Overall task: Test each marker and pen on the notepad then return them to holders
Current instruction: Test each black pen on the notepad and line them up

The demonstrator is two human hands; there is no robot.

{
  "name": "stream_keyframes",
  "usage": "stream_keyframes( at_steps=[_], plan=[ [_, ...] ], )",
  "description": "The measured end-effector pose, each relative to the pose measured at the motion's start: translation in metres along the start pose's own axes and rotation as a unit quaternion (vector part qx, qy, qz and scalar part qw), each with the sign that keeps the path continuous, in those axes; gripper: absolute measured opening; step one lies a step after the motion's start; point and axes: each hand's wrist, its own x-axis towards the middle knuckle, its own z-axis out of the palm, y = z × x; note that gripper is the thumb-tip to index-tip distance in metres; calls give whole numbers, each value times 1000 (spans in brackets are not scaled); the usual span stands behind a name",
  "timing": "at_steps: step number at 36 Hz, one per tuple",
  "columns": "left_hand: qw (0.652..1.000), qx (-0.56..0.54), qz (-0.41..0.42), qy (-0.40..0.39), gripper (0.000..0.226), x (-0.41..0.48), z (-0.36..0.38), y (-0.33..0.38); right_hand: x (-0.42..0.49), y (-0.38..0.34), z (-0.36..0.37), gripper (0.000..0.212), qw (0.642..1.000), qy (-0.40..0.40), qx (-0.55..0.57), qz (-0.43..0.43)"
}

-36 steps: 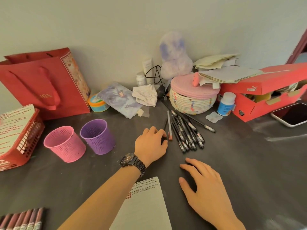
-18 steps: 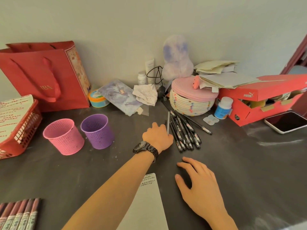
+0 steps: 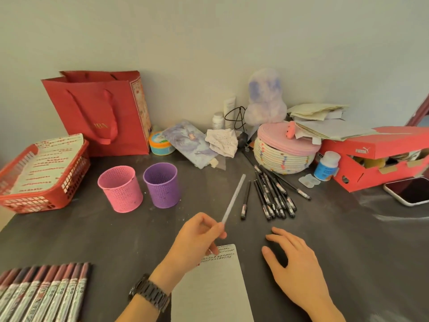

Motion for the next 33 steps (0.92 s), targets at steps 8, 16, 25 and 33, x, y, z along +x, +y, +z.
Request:
stream_keyframes(
  at_steps=[8, 16, 25, 33],
  plan=[
    [995, 77, 48, -41, 11, -96, -17, -26, -44, -54, -7, 44, 925, -11, 376, 46],
    [985, 130, 87, -70, 3, -128, -16, -33, -82, -103, 10, 25, 856, -50, 514, 15],
    [979, 172, 100, -36, 52, -135, -1, -39, -93, -113, 8, 24, 851, -55, 522, 14],
    [966, 224, 87, 94, 74, -137, 1, -48, -87, -112, 4, 29, 865, -45, 498, -33]
  ],
)
